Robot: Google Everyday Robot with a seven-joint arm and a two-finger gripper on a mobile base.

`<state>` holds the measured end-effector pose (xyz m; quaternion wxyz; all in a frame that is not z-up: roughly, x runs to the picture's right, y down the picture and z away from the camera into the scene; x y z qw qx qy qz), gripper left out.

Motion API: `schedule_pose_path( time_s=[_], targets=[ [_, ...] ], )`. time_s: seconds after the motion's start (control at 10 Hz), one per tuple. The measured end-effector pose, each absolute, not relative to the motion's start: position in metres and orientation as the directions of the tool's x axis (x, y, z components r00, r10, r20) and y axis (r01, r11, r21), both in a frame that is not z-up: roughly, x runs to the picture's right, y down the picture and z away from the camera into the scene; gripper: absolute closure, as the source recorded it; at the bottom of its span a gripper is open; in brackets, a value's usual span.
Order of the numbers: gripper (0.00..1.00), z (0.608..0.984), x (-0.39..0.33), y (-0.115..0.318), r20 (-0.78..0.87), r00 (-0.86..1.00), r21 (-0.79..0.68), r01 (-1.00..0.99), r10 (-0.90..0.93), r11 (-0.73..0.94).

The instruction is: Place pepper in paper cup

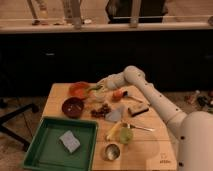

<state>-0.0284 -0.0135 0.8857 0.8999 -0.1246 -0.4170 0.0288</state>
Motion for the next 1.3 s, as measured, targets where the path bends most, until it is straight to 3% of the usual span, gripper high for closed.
schedule_pose_path(
  time_s=[0.1,0.5,0.6,1.3],
  targets=[
    [0.6,0.8856,-0.0276,-0.0136,0.745,0.647,-0.251,0.047,0.162,0.967],
    [0.24,0.8843,-0.0248,-0.0142,0.748,0.639,-0.252,0.029,0.176,0.967],
    [0.2,0.8845,-0.0244,-0.0134,0.749,0.637,-0.253,0.026,0.179,0.967],
    [0.2,0.8847,-0.026,-0.0157,0.759,0.628,-0.238,0.022,0.172,0.971]
  ],
)
